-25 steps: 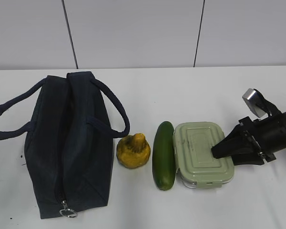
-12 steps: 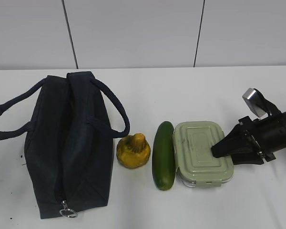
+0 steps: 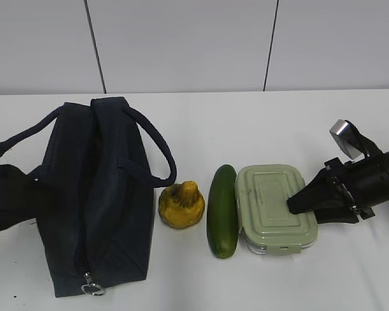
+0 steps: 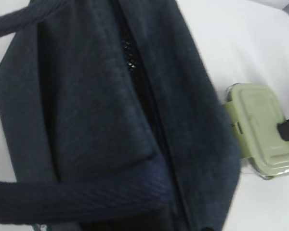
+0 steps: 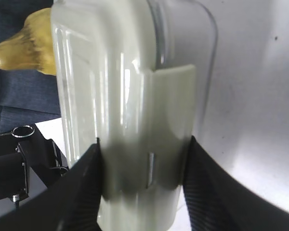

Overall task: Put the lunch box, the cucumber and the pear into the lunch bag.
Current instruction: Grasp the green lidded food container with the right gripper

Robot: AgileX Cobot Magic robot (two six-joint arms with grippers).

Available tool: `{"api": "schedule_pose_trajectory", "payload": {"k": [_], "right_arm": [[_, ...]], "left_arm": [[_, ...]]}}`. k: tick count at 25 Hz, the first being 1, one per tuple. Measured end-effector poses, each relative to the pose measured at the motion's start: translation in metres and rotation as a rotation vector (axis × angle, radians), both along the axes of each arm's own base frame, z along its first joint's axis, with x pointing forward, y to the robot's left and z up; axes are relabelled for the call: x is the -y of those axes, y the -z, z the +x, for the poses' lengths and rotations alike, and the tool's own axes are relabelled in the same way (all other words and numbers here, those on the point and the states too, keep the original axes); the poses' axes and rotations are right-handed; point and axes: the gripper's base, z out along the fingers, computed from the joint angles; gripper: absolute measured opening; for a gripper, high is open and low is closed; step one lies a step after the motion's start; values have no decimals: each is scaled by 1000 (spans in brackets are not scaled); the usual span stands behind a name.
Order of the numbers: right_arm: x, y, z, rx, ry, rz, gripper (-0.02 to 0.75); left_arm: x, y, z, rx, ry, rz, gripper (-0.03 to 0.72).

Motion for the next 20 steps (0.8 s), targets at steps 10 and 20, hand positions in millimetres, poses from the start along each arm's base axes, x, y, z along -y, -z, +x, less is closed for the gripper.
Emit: {"api": "schedule_pose_trajectory", "payload": {"k": [10,20], "right_arm": [[0,0,0,16,-6,2,362],[0,-1,2,44,-3,8,362]], "left_arm": [[2,21,18,-52,-27,59,1],[0,20,22,-17,-56,66,-15]]}}
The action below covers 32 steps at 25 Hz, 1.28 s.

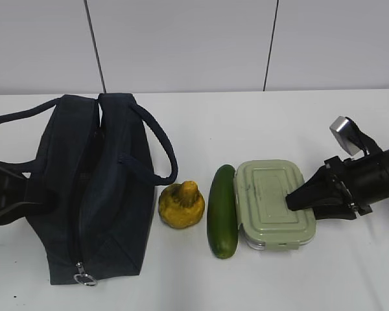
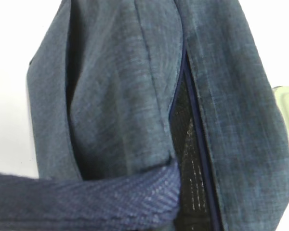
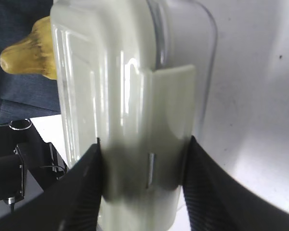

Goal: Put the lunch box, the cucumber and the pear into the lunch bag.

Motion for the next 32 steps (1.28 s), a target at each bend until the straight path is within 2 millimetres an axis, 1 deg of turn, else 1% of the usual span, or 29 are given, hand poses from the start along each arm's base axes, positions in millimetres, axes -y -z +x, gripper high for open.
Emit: {"api": "schedule_pose_trajectory", "payload": {"k": [5,8,12,19,25,32], "right_arm": [[0,0,0,2,-1,0,362],[0,-4,0,16,0,-5,362],[1,-21,2,67,2,-16,362],[0,-39,2,98,20,-23,362],[0,-60,3,122,61,-10,362],[0,-92,7,183,108,5,362]], "left_arm": [[0,0,0,3,-2,0,-15],[0,0,1,6,-4,1,-15],[-1,-1,2,17,-13,3,-15],[-1,-1,2,18,-14,3,-15],[-1,-1,2,18,-14,3,-15],[-1,-2,3,31,-30,-2,-15]]}}
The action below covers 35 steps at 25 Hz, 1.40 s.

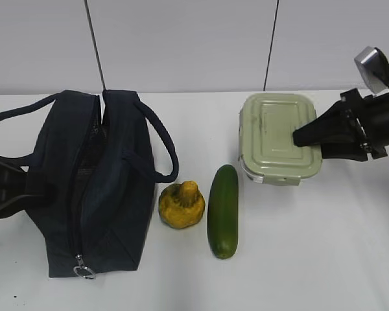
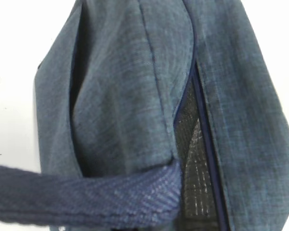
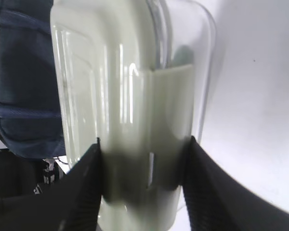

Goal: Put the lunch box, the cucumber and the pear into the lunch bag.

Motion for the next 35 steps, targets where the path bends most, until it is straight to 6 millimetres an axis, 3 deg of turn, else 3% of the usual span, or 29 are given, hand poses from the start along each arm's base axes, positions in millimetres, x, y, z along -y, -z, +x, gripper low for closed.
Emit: {"api": "schedule_pose_trajectory", "payload": {"k": [7,10,18,23,27,35], "right_arm": [[-5,-33,0,87,27,36,362],[-17,-45,4,112,0,39,362],[-85,-89,11,231,-161,142,362],[-117,-113,12,285,-241,182,362],[-142,-114,14,280,-303,198,362],[-201,-97,20,215,-389,305,362]], "left_arm": [[0,0,1,3,-8,-6,-15],[0,0,1,4,-9,-6,-15],[0,-1,1,6,-12,-7,-15],[0,-1,1,9,-16,-8,-15],[-1,-1,2,17,-23,-7,-15],[-1,-1,2,22,-28,-8,-15]]}}
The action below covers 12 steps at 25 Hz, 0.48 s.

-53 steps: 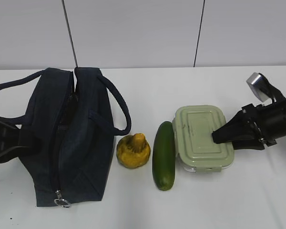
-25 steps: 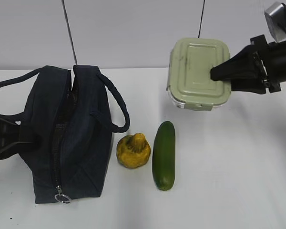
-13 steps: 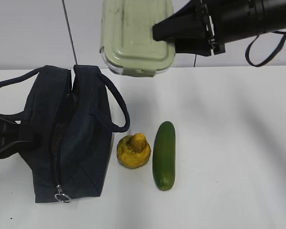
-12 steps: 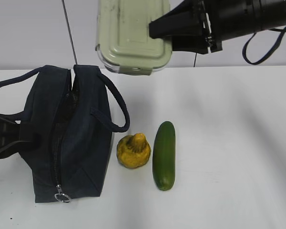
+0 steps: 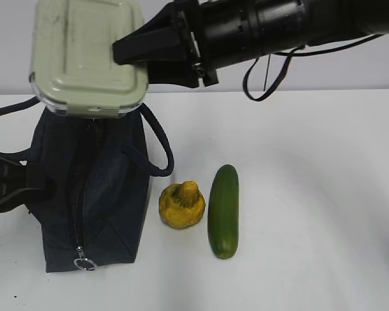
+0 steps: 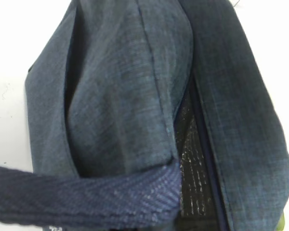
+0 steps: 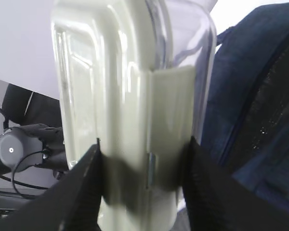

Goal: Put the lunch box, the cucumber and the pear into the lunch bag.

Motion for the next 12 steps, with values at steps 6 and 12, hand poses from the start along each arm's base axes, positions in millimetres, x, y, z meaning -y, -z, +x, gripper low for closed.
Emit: {"api": "schedule_pose_trajectory", "payload": {"k": [6,12], "right_arm": [[-32,26,13,-40,2,-2,362],[-34,52,33,-67,126,-51,362]], "left_arm": [[0,0,0,0,0,0,-15],[0,0,0,1,-1,0,-15]]}}
